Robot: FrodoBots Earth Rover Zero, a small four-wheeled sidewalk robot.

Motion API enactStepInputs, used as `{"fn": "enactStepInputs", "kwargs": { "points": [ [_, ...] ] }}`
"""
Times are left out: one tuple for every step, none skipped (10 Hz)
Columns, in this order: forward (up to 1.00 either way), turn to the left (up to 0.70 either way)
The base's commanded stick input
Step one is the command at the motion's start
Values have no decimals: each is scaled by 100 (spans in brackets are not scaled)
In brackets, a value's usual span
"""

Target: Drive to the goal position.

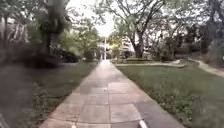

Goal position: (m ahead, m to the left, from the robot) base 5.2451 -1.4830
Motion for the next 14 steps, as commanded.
{"fn": "enactStepInputs", "kwargs": {
  "points": [
    [100, 0],
    [100, 0],
    [100, 0],
    [100, 0],
    [100, 0],
    [100, 0],
    [100, 0],
    [100, 0],
    [100, 0],
    [100, 0],
    [100, 0],
    [100, 0],
    [100, 0],
    [100, 0]
  ]
}}
